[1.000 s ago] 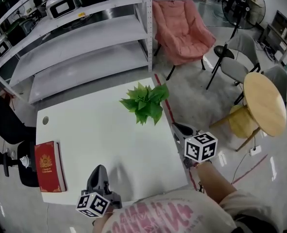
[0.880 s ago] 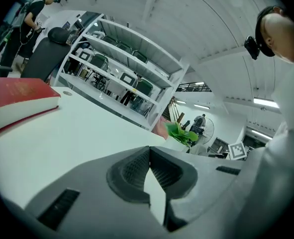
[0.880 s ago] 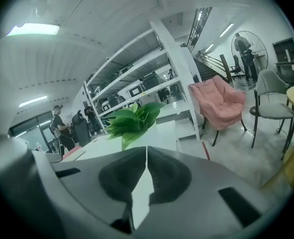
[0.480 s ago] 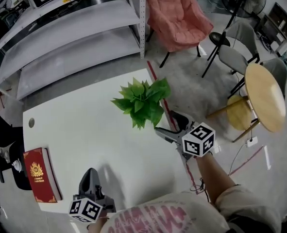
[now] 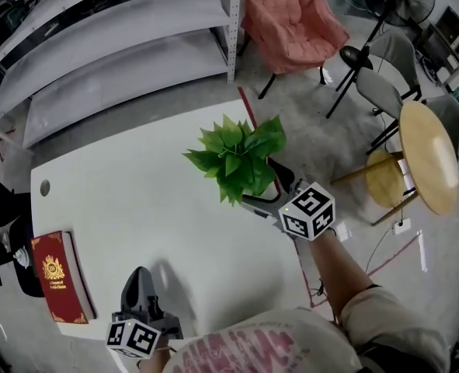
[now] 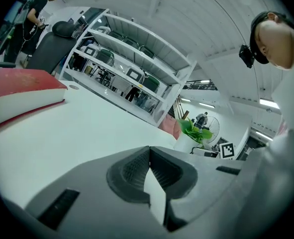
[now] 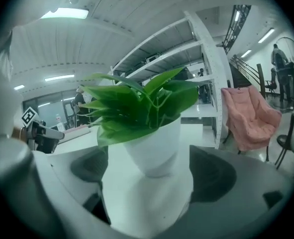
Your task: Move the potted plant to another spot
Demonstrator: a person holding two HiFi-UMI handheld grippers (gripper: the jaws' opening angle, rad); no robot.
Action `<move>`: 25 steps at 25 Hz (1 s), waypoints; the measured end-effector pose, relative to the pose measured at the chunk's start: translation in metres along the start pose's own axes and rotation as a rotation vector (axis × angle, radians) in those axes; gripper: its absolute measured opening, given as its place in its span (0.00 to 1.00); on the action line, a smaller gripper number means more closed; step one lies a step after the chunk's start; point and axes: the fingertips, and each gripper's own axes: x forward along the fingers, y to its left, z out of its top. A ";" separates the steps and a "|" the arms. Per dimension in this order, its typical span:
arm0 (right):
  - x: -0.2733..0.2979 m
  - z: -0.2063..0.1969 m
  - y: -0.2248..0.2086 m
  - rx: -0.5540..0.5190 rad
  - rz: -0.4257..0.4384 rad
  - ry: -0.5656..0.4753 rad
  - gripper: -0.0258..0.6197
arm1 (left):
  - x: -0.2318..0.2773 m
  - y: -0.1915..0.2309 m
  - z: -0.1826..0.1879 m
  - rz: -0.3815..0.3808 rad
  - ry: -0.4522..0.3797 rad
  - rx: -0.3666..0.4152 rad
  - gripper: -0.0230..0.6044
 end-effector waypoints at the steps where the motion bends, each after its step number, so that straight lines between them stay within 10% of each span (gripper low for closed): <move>1: 0.004 0.002 0.000 -0.021 -0.001 0.002 0.82 | -0.001 0.002 0.000 0.008 -0.002 -0.004 0.04; 25: 0.016 0.042 -0.001 -0.067 0.023 -0.116 0.82 | -0.015 0.010 -0.002 0.073 -0.054 -0.021 0.04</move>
